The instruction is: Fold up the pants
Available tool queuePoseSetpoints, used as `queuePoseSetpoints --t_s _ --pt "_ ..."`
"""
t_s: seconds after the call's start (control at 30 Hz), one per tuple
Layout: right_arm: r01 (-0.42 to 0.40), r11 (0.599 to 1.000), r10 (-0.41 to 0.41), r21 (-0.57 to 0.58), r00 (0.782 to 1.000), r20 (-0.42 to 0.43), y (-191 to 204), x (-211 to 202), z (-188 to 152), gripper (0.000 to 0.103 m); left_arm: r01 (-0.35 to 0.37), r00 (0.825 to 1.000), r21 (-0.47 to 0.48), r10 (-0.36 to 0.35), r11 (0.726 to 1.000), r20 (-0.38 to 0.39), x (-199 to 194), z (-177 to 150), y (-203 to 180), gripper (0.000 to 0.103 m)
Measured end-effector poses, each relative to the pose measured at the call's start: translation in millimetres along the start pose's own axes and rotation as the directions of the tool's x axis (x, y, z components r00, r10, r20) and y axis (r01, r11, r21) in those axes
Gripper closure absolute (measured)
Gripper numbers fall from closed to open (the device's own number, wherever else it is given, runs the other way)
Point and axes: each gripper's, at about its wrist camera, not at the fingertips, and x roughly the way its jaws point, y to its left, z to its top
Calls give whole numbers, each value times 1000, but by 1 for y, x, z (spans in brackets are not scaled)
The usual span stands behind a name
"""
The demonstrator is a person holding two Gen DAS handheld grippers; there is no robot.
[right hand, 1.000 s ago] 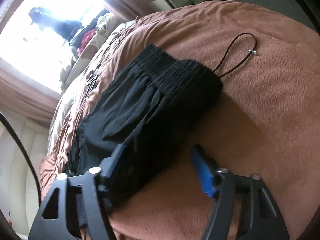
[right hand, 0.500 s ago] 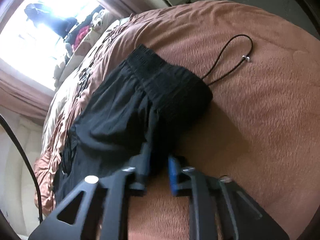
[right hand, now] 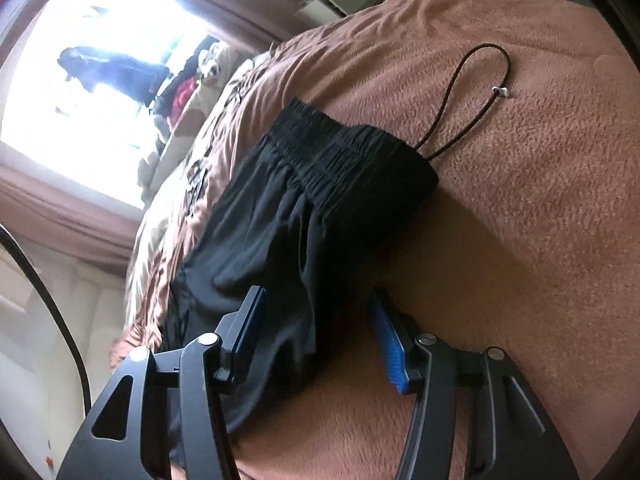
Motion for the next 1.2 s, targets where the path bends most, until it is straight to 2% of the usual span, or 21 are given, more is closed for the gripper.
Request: queuePoseSetpoints --t_s 0.07,0.13,0.2,0.23,0.3,0.33,0.43,0.5,0.83,1.03,1.2 --pt "-7 1000 6 7 1000 15 -2 2 -1 52 -2 1000 5 2 1000 22 0 1 -2 56" --pt "-4 1000 3 23 999 37 -5 4 -3 58 -6 999 18 6 1000 46 1 1 -6 56" --pt "3 998 -6 55 999 53 -10 8 -2 72 -9 998 19 8 1000 66 3 -1 -7 59" --pt "-1 997 -3 71 998 59 -12 10 -2 75 -18 997 21 17 1000 71 5 -1 -9 64" --pt "-1 996 -5 90 998 70 -14 10 -3 84 -39 997 21 38 999 66 7 0 -6 95" --pt "5 996 -12 86 997 78 -11 9 -4 85 -28 998 12 27 1000 59 6 4 -5 98" --pt "19 998 -24 58 995 96 0 1 -11 90 -35 996 31 33 999 80 -4 10 -9 101" --pt "12 999 -16 41 995 103 9 -4 -12 92 -14 996 43 10 999 88 -12 13 -16 101" --pt "-15 999 19 -48 996 84 37 -28 -10 93 49 990 94 -62 994 129 -61 29 -53 101" --pt "-25 997 29 -78 998 48 45 -37 -12 93 46 987 100 -60 994 146 -100 34 -44 101" --pt "-10 996 12 -94 1000 16 40 -50 -20 93 38 988 97 -52 995 145 -132 29 -22 101"
